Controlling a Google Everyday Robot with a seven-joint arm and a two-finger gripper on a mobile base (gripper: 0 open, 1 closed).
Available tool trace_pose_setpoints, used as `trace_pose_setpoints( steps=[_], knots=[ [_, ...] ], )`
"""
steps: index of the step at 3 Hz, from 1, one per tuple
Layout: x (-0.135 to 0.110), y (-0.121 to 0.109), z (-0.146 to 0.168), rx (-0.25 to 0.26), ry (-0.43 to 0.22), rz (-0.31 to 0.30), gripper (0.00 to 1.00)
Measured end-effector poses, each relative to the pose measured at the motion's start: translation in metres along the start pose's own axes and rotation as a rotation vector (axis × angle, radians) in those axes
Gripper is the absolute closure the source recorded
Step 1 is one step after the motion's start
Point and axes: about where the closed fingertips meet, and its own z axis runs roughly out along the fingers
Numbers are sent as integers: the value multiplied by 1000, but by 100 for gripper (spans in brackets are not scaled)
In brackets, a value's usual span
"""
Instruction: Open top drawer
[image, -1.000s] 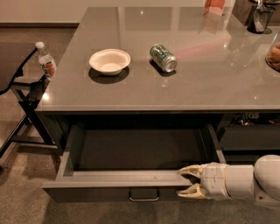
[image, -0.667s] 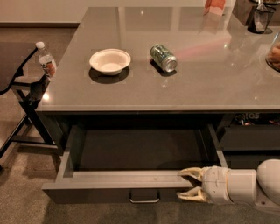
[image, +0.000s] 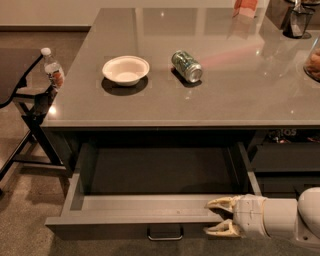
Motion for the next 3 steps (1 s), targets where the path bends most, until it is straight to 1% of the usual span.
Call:
trace_pose_setpoints(
  steps=[1,2,3],
  knots=[
    [-11,11,1,-5,-15,-8,100],
    [-11,13,-1,-5,-15,-8,100],
    [-8,28,-6,9,-17,-1,82]
  ],
)
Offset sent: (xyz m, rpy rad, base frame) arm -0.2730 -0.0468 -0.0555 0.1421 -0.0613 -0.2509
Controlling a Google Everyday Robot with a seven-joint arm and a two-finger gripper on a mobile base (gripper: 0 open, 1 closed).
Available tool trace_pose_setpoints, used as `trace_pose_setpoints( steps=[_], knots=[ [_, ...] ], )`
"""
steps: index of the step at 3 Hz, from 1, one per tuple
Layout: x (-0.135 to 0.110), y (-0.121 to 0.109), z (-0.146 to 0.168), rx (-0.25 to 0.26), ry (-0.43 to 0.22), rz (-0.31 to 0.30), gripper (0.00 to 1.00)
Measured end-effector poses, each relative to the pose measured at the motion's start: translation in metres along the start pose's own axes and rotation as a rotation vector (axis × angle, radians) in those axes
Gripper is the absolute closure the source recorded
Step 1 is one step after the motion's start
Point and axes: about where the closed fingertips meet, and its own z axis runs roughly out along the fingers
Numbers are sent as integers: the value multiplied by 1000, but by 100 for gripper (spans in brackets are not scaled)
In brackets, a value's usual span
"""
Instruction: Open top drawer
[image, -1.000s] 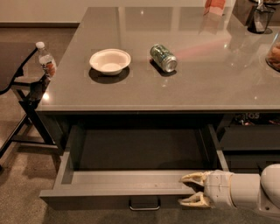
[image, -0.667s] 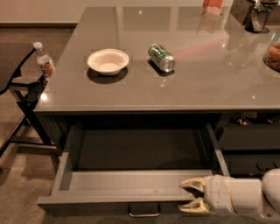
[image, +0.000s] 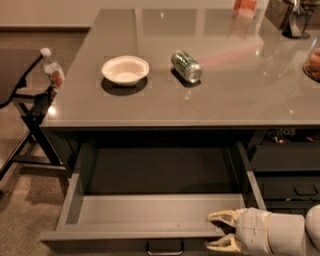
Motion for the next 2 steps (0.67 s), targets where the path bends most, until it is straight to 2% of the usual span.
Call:
trace_pose_setpoints(
  steps=[2],
  knots=[
    [0,0,0,0,0,0,35]
  ],
)
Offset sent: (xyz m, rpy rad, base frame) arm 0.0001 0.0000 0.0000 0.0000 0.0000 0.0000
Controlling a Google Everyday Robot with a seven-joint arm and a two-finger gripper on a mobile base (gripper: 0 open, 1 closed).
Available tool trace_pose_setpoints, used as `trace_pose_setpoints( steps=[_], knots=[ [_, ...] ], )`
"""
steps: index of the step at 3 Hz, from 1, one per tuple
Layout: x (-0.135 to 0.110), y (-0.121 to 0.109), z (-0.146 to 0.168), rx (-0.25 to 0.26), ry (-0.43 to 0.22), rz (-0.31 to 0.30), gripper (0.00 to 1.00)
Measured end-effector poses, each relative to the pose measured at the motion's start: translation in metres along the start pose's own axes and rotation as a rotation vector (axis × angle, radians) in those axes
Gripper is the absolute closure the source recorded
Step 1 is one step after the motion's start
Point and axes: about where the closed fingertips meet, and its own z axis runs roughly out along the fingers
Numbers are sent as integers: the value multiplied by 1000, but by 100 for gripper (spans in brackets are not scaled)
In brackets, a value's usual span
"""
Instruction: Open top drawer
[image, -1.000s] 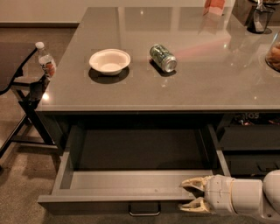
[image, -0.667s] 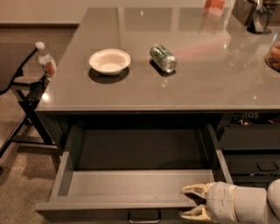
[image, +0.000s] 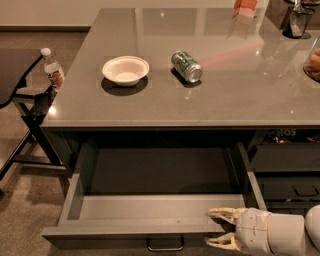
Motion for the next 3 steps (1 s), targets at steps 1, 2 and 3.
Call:
trace_pose_setpoints(
  steps=[1,2,3],
  knots=[
    [0,0,0,0,0,0,13],
    [0,0,0,0,0,0,0],
    [0,0,0,0,0,0,0]
  ],
)
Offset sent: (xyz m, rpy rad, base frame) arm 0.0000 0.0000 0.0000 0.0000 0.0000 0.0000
